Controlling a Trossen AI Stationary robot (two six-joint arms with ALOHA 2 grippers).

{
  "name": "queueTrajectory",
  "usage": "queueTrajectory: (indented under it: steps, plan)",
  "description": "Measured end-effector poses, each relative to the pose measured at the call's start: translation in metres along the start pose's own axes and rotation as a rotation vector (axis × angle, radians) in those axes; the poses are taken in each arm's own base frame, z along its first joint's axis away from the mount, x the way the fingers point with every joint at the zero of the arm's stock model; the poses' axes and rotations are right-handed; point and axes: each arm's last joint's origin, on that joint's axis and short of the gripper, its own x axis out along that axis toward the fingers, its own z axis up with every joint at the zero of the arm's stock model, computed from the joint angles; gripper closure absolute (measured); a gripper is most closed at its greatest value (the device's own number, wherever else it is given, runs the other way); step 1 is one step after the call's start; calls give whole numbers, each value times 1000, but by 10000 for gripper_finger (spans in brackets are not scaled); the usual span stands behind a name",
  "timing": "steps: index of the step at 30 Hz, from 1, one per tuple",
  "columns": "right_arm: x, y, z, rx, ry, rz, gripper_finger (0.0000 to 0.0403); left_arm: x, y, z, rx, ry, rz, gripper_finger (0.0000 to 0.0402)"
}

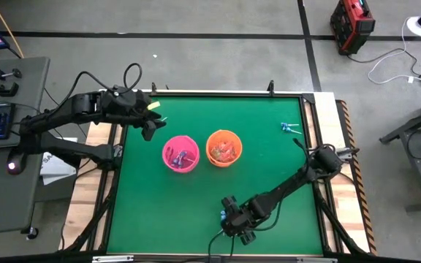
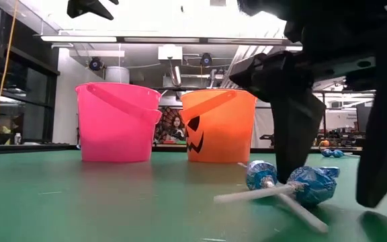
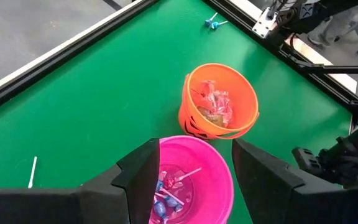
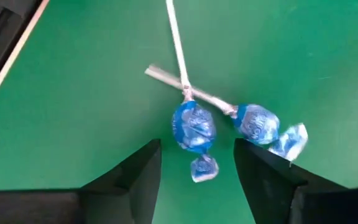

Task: Sort candy by brand, put in halloween buckets
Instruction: Put the blue lollipop into the pink bucket

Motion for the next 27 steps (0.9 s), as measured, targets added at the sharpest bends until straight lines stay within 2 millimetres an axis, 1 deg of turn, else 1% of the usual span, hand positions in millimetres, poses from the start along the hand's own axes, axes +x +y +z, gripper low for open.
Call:
queueTrajectory:
  steps: [3,6,9,12,13,14,16,19,23,25,27]
  plan:
    - [0,0,0,0,0,-1,216,0,0,0,-4,0,0,212]
    - [0,0,-1,-18,12,-1,238,0,0,0,-4,0,0,212]
    - [0,0,-1,-23,11,-1,290,0,0,0,-4,0,0,212]
    - [-3,0,-2,43,48,-4,371,0,0,0,-4,0,0,212]
    - [-6,0,-1,69,68,-6,386,0,0,0,-4,0,0,212]
    - [-10,0,1,89,88,-9,391,0,0,0,-4,0,0,212]
    - [-22,0,6,104,123,-12,389,0,0,0,-1,0,0,212]
    - [-46,1,17,85,153,-12,400,0,0,0,24,-3,8,212]
    - [-89,0,29,50,173,-15,401,0,1,0,52,0,18,212]
    - [-113,-6,33,45,171,-58,401,-1,1,-1,71,3,20,212]
    - [-135,-19,40,58,119,-134,402,-1,1,-1,75,-4,16,212]
